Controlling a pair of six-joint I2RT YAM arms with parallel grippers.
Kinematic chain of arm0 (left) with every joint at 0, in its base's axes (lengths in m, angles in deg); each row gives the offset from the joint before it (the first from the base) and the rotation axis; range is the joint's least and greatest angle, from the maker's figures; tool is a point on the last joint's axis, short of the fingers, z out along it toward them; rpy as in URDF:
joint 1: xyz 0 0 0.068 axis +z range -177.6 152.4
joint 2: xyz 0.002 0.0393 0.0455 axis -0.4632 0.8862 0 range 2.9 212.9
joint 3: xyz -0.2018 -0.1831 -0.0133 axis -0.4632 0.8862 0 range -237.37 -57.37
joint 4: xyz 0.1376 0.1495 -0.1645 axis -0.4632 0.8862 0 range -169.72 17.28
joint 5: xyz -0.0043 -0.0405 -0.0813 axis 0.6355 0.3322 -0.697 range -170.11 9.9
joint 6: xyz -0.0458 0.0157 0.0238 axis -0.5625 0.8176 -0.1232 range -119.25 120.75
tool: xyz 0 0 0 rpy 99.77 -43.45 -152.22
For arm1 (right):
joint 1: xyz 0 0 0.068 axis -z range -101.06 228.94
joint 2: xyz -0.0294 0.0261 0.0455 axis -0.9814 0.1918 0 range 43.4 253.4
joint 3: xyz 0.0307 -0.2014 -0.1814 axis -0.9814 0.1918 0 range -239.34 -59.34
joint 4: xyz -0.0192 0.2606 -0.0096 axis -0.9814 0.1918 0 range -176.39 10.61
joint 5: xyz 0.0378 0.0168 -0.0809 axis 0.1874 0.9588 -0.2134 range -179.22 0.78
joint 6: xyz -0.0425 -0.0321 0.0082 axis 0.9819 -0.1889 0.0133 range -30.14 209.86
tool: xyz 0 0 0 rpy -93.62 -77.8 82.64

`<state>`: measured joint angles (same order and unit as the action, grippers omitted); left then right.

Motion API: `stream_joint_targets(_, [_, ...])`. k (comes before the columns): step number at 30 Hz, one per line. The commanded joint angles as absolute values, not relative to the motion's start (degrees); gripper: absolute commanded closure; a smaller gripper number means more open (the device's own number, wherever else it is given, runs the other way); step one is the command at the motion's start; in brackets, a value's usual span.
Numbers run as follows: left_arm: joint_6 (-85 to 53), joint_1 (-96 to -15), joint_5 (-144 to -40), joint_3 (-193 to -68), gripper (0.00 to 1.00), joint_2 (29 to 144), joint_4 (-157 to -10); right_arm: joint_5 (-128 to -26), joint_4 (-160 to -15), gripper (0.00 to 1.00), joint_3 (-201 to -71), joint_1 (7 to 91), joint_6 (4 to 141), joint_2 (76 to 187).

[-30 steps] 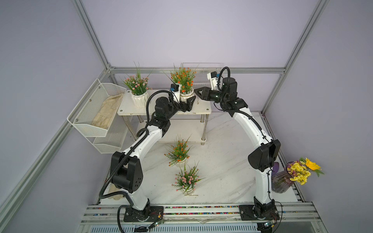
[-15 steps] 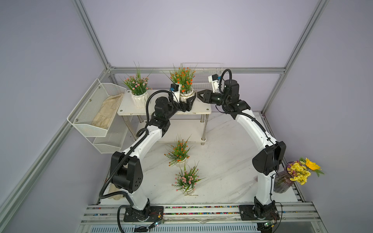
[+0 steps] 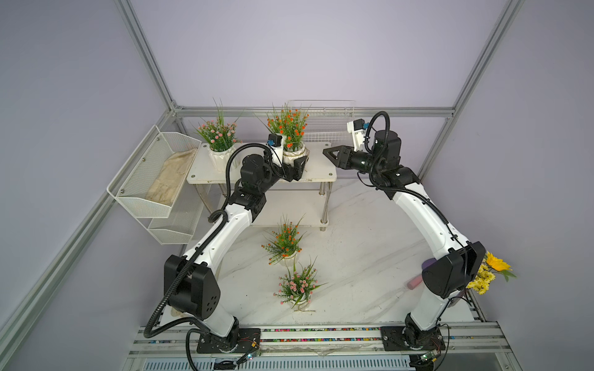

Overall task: Place the baby's breath potted plants on the rack by color
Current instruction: Pick up the baby's breath potted plant from the rack, then place the baby's breath potted plant on the rack.

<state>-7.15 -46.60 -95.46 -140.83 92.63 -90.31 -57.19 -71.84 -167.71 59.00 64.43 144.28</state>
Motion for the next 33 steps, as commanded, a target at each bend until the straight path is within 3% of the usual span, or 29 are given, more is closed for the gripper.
stream_joint_targets(1, [-7.03,-47.00,-94.02,-138.48,0.95,85.25,-94.90,-59.13,-73.82,0.62,-166.12,59.63,66.02,141.93])
stream_joint_targets(6, [-6.52,-47.67,-90.98,-131.65,1.00,77.19,-95.07,-60.23,-73.68,0.62,-163.98,60.19,66.65,139.92])
stream_joint_targets(24, [-8.86,-54.13,-73.19,-97.90,1.00,44.09,-93.30,-63.24,-72.98,0.62,-156.85,62.44,69.06,132.76])
stream_joint_targets(33, [-15.28,-54.83,-61.76,-82.50,1.00,34.78,-93.19,-64.69,-72.72,0.61,-153.13,62.90,69.82,128.96])
